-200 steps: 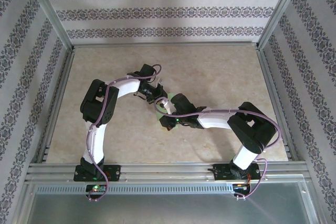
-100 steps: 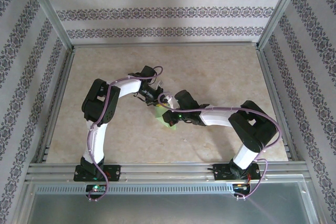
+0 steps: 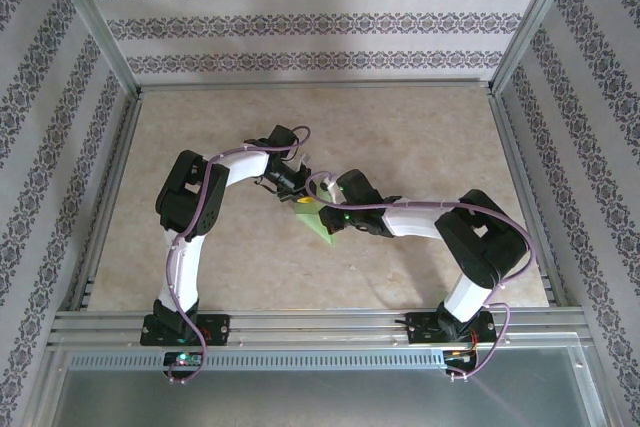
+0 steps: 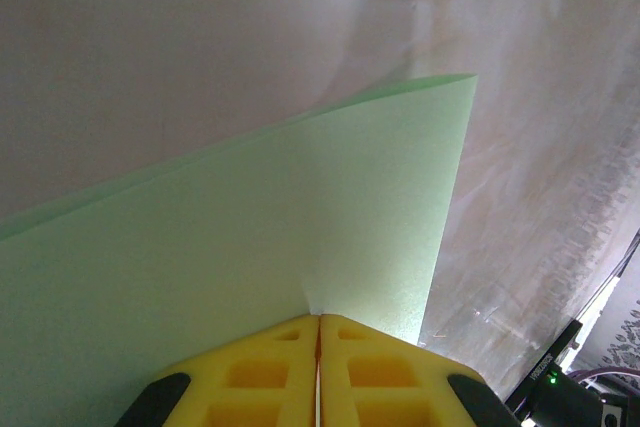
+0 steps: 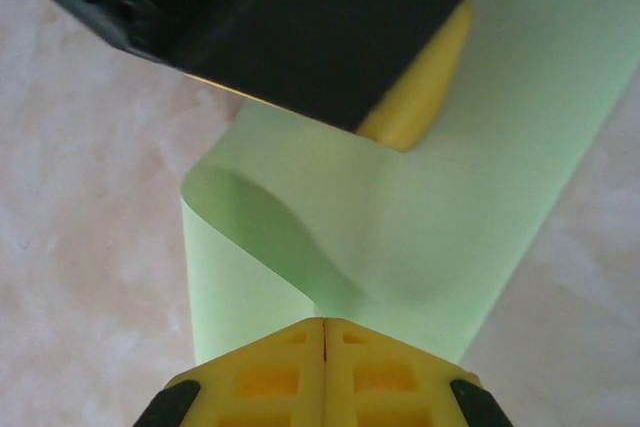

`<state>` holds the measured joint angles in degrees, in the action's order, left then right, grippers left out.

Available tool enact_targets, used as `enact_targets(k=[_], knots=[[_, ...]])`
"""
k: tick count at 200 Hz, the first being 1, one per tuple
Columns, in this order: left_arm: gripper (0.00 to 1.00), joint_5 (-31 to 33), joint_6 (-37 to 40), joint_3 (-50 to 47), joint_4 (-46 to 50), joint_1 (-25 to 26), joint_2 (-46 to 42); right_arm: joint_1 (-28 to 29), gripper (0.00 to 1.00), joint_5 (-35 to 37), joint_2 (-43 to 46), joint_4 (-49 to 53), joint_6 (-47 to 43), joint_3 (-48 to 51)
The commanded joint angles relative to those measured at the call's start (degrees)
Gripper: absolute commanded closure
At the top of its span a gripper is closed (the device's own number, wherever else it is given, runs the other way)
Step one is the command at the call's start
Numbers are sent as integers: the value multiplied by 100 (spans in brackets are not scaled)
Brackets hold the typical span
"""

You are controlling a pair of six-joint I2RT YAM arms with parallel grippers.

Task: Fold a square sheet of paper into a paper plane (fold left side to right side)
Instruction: Third fold the triangle at the center of the table.

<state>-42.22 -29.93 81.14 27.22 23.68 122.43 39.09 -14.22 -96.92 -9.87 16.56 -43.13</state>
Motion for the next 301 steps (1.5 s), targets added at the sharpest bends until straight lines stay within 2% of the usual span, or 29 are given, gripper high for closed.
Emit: enact_targets(k=[1,301], knots=[[90,379,84,-99,344,81,137,-59,100,297,-68,91,-38,-125],[90,372,13,-106,273,109,133,-125,100,244,-405,119,-118,-178]])
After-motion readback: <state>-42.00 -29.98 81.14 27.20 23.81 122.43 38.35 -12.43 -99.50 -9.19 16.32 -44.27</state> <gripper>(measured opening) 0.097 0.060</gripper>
